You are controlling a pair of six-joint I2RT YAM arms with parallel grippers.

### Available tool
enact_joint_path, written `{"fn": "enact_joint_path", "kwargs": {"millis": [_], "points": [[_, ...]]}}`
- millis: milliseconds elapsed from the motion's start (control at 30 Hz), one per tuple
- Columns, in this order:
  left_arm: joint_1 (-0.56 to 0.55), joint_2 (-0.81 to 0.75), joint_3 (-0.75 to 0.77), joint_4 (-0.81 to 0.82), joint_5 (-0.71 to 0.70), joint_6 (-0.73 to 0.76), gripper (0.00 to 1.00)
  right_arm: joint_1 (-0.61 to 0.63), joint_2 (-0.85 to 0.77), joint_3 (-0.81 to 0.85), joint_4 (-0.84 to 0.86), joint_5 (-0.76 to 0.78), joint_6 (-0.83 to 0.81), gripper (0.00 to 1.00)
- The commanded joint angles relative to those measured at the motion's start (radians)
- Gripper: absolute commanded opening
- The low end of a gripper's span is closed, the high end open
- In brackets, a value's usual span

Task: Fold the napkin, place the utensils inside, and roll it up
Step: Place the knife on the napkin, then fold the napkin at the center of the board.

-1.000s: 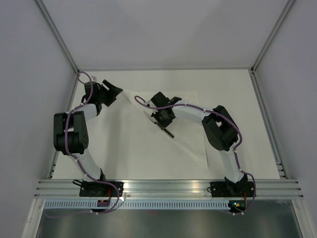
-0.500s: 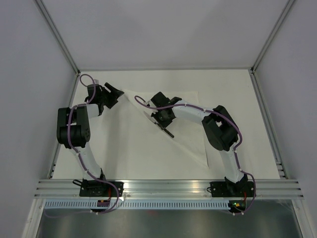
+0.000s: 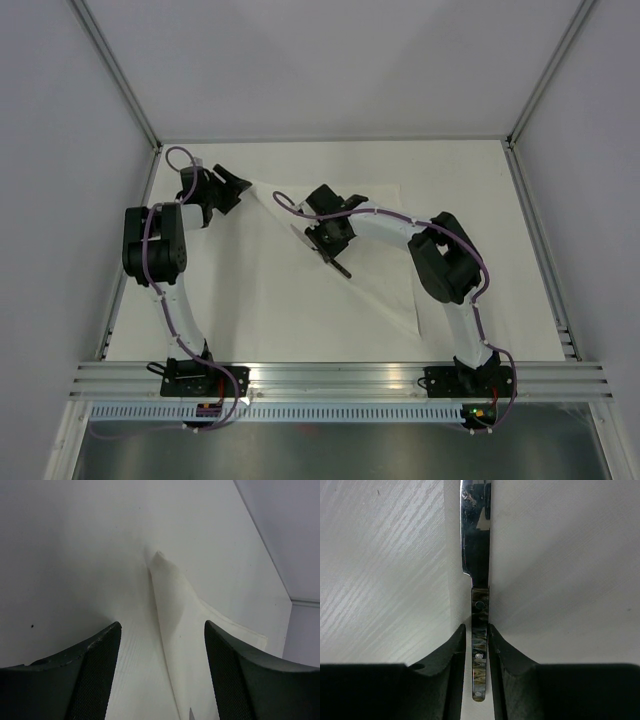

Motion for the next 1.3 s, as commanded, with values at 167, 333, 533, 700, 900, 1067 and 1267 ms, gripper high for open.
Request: {"fn": "enact_joint_path", "kwargs": {"millis": [167, 333, 533, 700, 900, 1067, 1267], "points": [[-0.028, 0.089, 0.153, -0.017, -0.009, -0.005, 0.71, -0.046, -0.070, 0.065, -0.038, -0.055, 0.015, 0.30], [-0.045, 0.128, 0.230, -0.072, -0.035, 0.002, 0.65, -0.092, -0.118, 0.119, -0.065, -0.093, 0.016, 0.31], [-0.060, 0.135, 0.234, -0.113, -0.073, 0.009, 0.61, -0.189, -0.153, 0.188, -0.101, -0.153, 0.016, 0.31], [-0.065, 0.115, 0.215, -0.149, -0.113, 0.009, 0.61, -0.247, -0.173, 0.225, -0.117, -0.192, 0.013, 0.32], [-0.065, 0.108, 0.227, -0.198, -0.150, 0.004, 0.61, -0.292, -0.187, 0.222, -0.122, -0.221, 0.012, 0.32], [-0.069, 0.120, 0.250, -0.228, -0.173, -0.001, 0.52, -0.313, -0.194, 0.200, -0.122, -0.231, 0.009, 0.32], [-0.075, 0.134, 0.279, -0.262, -0.191, 0.001, 0.46, -0.334, -0.208, 0.194, -0.124, -0.241, 0.005, 0.32]]}}
